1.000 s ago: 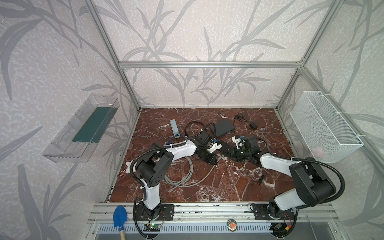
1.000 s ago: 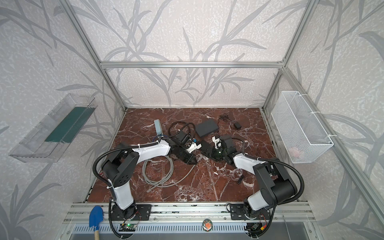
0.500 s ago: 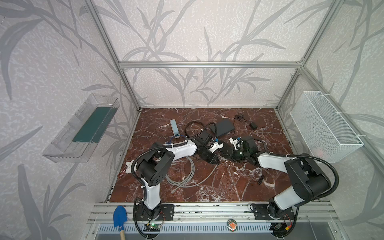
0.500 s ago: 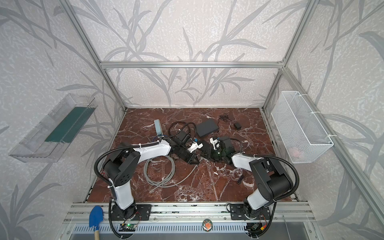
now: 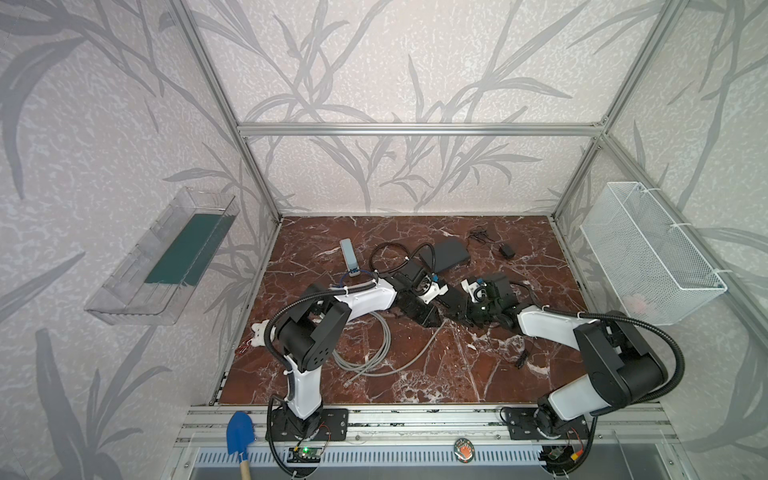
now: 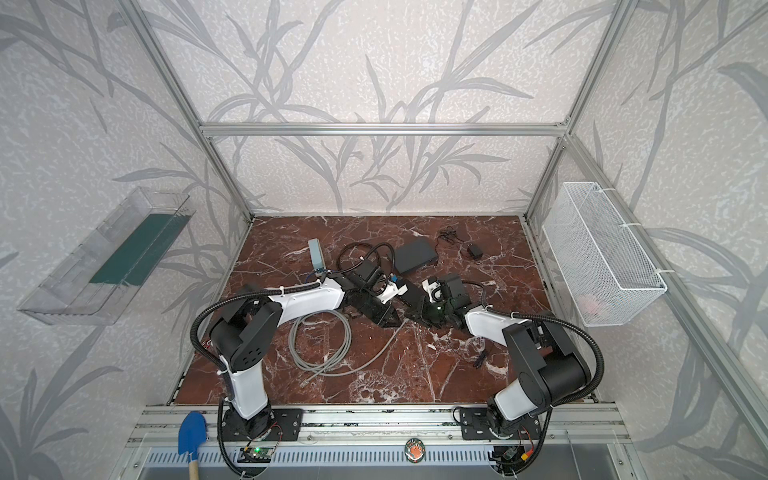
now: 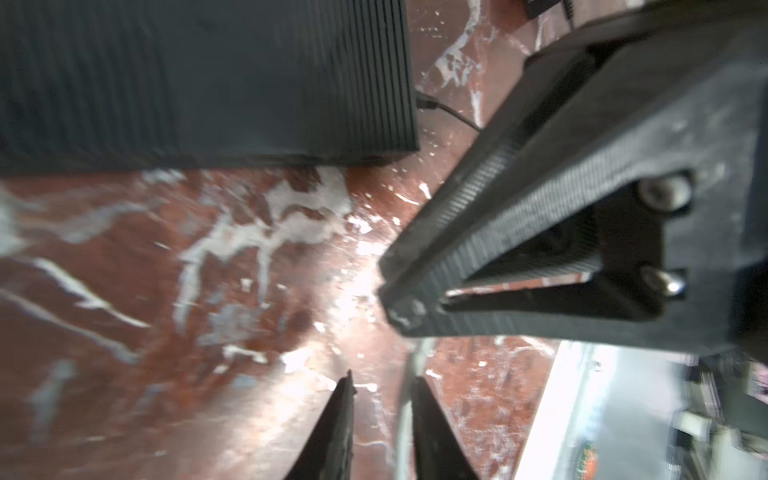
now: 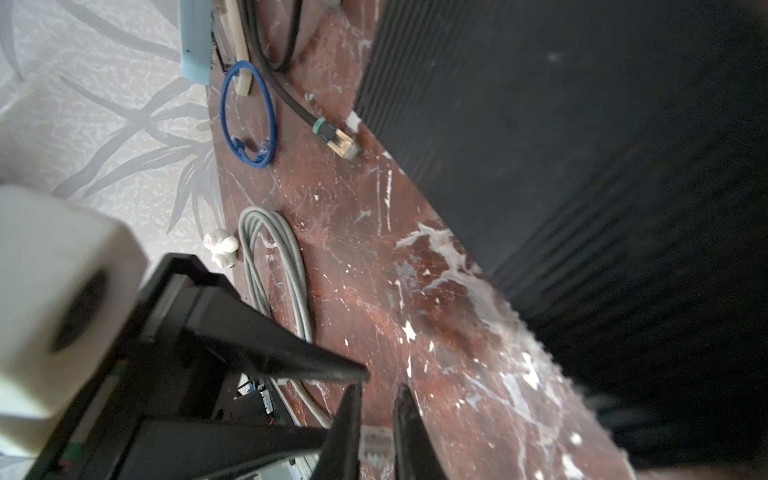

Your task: Insert the plug into the switch port

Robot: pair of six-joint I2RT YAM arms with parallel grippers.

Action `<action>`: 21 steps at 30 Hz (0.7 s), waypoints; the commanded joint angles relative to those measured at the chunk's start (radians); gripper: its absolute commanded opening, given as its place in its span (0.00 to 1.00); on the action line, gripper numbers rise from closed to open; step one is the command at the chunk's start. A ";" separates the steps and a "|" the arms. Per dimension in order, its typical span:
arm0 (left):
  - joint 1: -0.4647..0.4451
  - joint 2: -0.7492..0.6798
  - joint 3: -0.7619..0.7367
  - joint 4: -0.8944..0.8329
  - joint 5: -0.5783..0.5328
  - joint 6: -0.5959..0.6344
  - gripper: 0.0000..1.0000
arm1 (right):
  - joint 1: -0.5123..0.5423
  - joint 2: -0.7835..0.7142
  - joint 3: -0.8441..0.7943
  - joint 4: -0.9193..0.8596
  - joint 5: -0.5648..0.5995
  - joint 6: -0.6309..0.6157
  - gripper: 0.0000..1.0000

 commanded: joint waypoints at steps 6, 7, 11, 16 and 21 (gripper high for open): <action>-0.062 -0.047 -0.016 0.047 -0.163 0.034 0.43 | 0.031 -0.131 0.042 -0.263 0.214 0.189 0.11; -0.072 -0.057 -0.031 0.062 -0.186 0.034 0.44 | 0.031 -0.141 0.040 -0.279 0.226 0.207 0.11; -0.110 -0.108 -0.094 0.142 -0.245 0.018 0.47 | 0.033 -0.148 0.041 -0.334 0.246 0.268 0.11; -0.165 -0.155 -0.118 0.183 -0.334 0.030 0.48 | 0.035 -0.155 0.066 -0.403 0.287 0.303 0.11; -0.219 -0.145 -0.158 0.257 -0.406 0.043 0.48 | 0.036 -0.134 0.090 -0.417 0.274 0.366 0.12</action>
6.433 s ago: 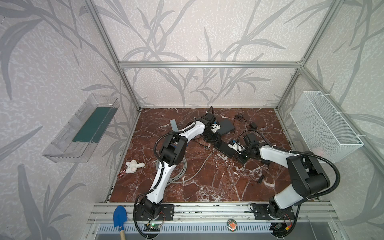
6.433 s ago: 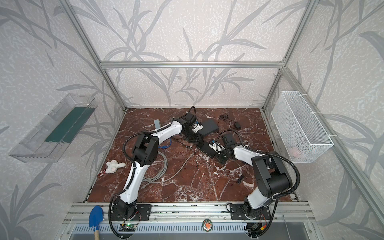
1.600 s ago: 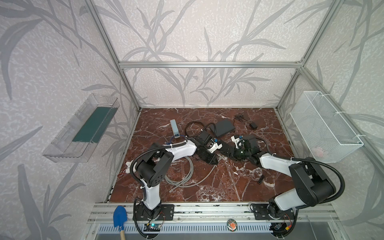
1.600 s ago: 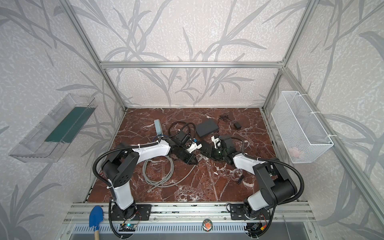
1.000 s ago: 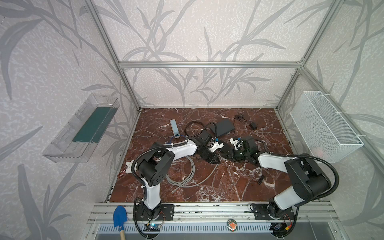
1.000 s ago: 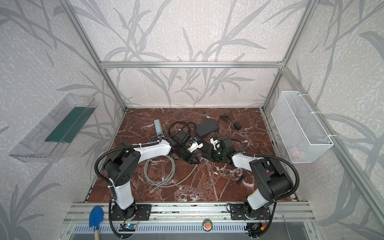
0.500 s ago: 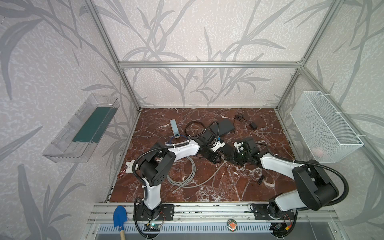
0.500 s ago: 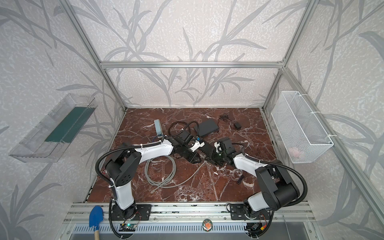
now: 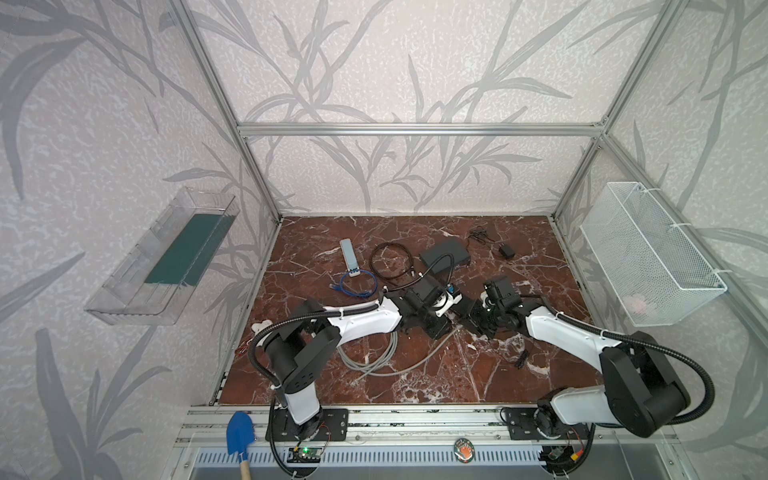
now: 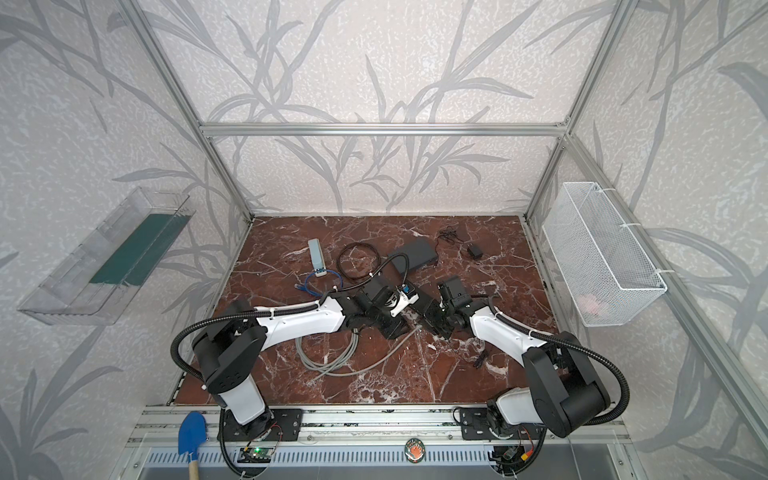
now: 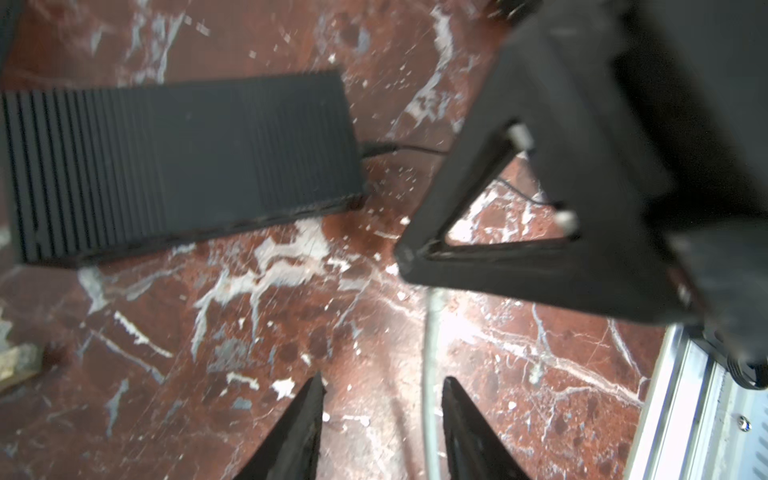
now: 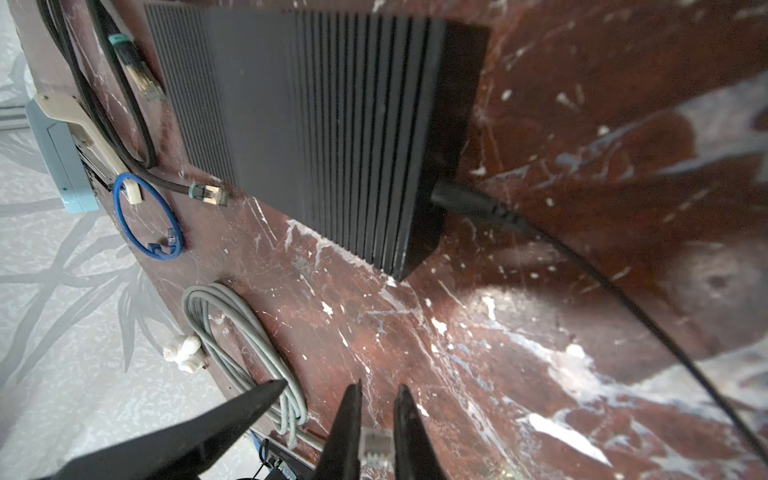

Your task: Insert the plug into the switch port

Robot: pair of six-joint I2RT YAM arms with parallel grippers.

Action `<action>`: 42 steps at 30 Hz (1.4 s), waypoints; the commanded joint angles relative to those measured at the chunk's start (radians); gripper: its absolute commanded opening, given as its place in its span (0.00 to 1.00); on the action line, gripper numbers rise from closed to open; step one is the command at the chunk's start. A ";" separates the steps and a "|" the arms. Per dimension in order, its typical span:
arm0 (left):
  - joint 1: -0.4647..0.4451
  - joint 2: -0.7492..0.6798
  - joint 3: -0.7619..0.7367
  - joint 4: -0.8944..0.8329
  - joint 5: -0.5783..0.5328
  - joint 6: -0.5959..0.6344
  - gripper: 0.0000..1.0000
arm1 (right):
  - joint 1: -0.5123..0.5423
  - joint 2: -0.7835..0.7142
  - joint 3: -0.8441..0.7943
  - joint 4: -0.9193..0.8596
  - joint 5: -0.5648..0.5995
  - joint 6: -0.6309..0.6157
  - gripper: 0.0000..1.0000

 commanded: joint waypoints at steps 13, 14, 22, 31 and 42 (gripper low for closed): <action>-0.043 0.029 -0.087 0.244 -0.125 -0.030 0.40 | 0.009 0.037 0.015 0.008 -0.051 0.232 0.12; -0.045 0.036 -0.087 0.252 -0.127 -0.034 0.40 | 0.010 0.039 0.013 0.006 -0.052 0.241 0.12; -0.053 0.040 -0.113 0.269 -0.145 -0.044 0.39 | 0.009 0.058 0.018 0.017 -0.069 0.263 0.12; -0.053 0.059 -0.100 0.249 -0.159 -0.028 0.18 | 0.020 0.065 0.029 -0.005 -0.078 0.254 0.12; 0.069 0.044 -0.121 0.244 0.083 -0.032 0.07 | -0.012 -0.018 0.065 -0.151 0.000 0.005 0.41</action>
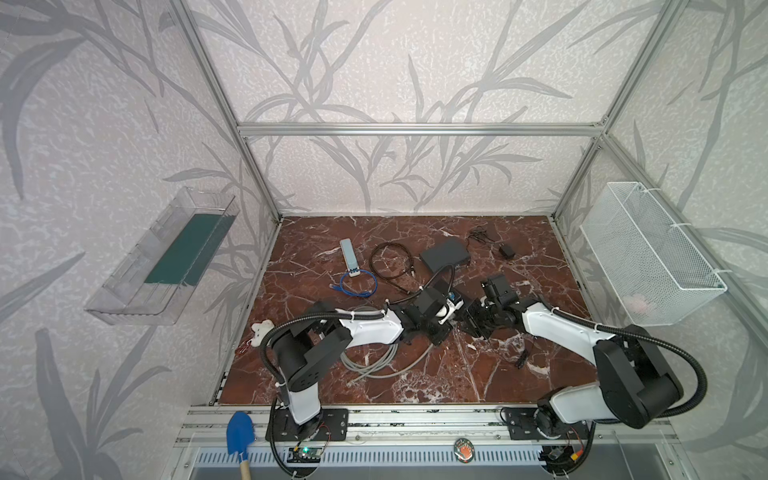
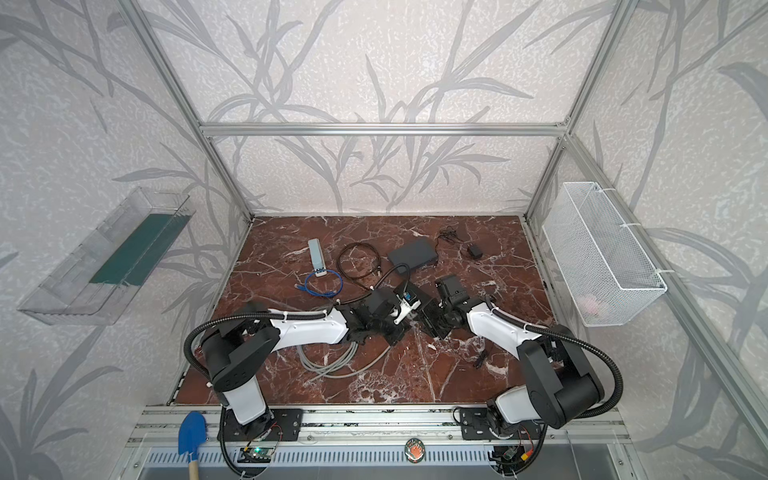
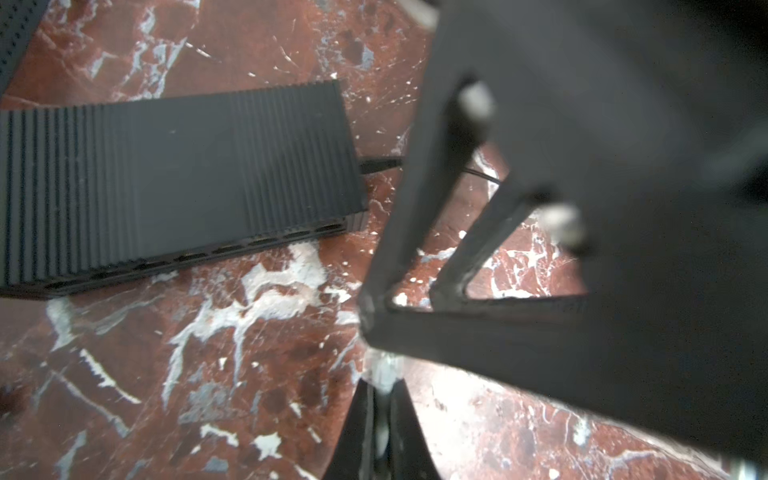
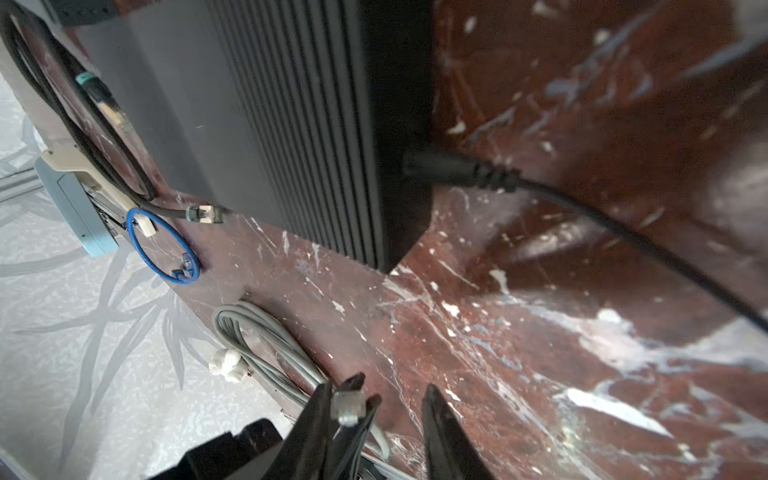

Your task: Insert the plug into the switch port

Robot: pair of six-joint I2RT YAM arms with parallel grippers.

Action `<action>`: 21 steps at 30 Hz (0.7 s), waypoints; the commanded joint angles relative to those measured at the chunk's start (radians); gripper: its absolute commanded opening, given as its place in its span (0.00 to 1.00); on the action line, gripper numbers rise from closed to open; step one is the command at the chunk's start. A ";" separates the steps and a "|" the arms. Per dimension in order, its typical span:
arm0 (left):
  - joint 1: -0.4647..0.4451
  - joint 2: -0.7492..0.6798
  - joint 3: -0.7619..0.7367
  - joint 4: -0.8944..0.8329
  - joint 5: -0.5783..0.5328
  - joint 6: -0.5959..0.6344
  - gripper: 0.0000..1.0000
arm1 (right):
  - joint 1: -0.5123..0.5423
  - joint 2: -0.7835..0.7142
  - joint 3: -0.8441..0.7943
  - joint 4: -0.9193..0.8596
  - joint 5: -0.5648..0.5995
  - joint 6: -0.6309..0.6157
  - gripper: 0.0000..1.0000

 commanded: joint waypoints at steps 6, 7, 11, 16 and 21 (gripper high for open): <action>0.156 0.043 -0.003 0.068 0.426 -0.078 0.05 | -0.034 -0.117 -0.033 0.138 -0.031 -0.534 0.42; 0.164 0.047 0.003 0.061 0.449 -0.078 0.05 | -0.039 -0.125 -0.047 0.165 -0.049 -0.580 0.43; 0.175 0.061 0.058 -0.058 0.511 -0.031 0.05 | -0.077 -0.123 -0.113 0.357 -0.180 -0.641 0.45; 0.185 0.082 0.062 -0.046 0.575 -0.057 0.05 | -0.107 -0.039 -0.110 0.416 -0.308 -0.776 0.43; 0.195 0.089 0.074 -0.050 0.595 -0.061 0.05 | -0.149 0.016 -0.123 0.442 -0.407 -0.789 0.38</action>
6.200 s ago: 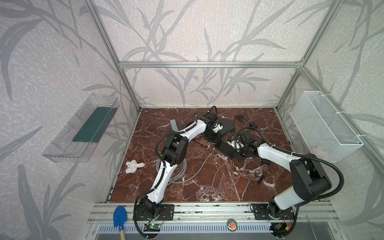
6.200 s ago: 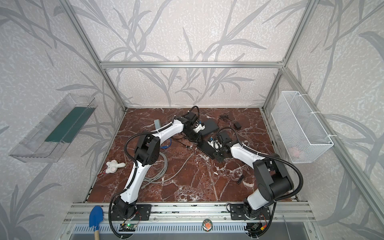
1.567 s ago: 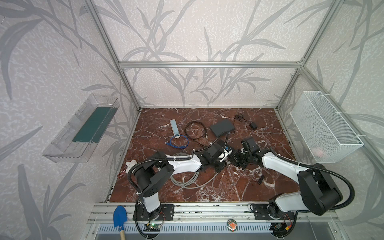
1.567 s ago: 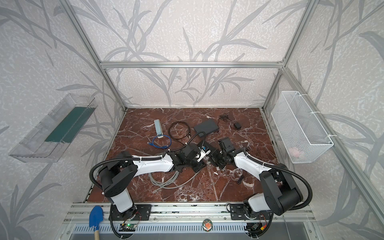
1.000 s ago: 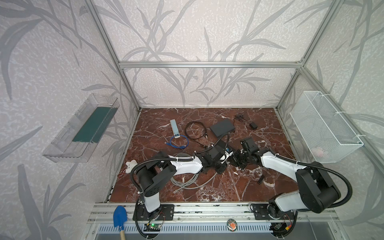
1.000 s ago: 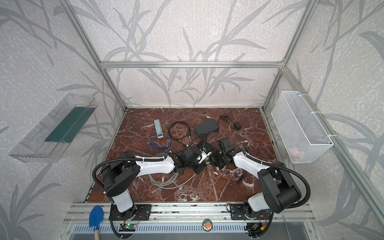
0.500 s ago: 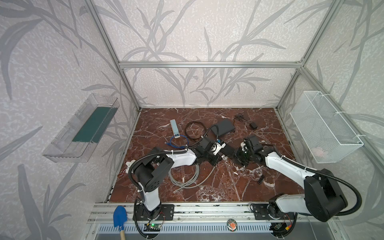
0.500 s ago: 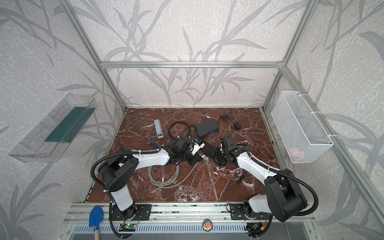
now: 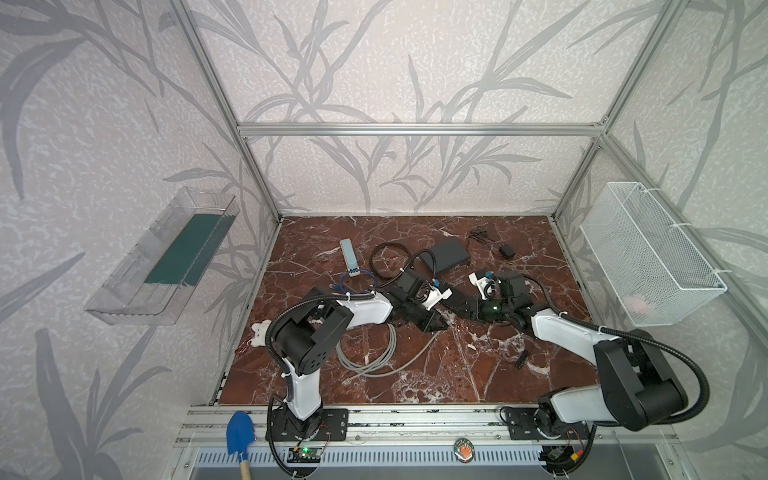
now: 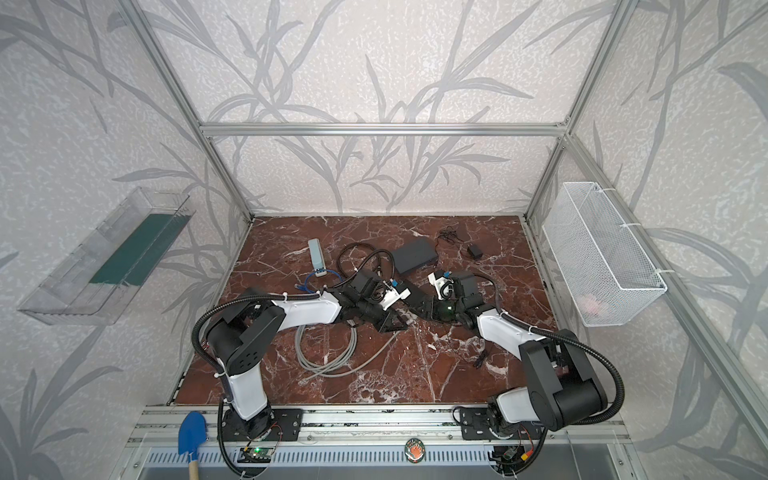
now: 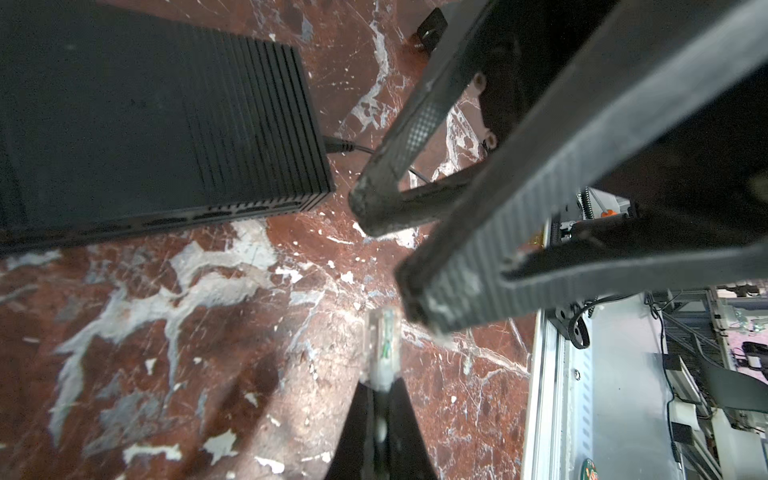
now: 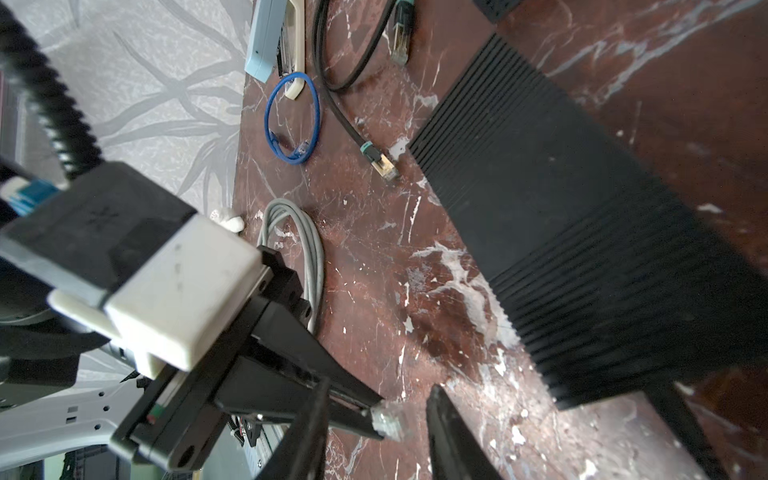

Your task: Insert the plug into the switch port

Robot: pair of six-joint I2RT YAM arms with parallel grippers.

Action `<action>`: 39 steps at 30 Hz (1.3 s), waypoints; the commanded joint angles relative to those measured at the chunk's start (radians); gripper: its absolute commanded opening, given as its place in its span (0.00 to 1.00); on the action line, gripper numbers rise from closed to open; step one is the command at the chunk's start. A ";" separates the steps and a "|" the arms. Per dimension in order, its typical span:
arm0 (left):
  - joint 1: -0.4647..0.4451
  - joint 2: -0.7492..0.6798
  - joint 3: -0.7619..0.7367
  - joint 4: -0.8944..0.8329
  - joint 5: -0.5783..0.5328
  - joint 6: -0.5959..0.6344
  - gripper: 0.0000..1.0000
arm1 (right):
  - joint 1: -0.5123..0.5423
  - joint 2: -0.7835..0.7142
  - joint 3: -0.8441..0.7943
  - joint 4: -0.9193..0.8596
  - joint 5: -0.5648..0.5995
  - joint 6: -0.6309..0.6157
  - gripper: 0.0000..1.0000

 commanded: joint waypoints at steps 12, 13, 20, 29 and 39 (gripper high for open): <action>0.015 0.020 0.040 0.033 0.064 -0.038 0.05 | -0.012 0.064 -0.029 0.118 -0.128 -0.007 0.33; 0.016 0.020 0.040 0.035 0.063 -0.039 0.05 | -0.011 0.072 -0.030 0.124 -0.129 -0.006 0.33; 0.022 0.005 0.032 0.042 0.062 -0.044 0.05 | -0.009 0.091 -0.030 0.125 -0.127 0.009 0.27; 0.030 0.004 0.032 0.055 0.077 -0.051 0.05 | 0.001 0.115 -0.031 0.155 -0.128 0.036 0.18; 0.045 -0.009 0.045 -0.007 -0.023 -0.005 0.22 | 0.006 0.077 -0.032 0.082 -0.058 0.124 0.08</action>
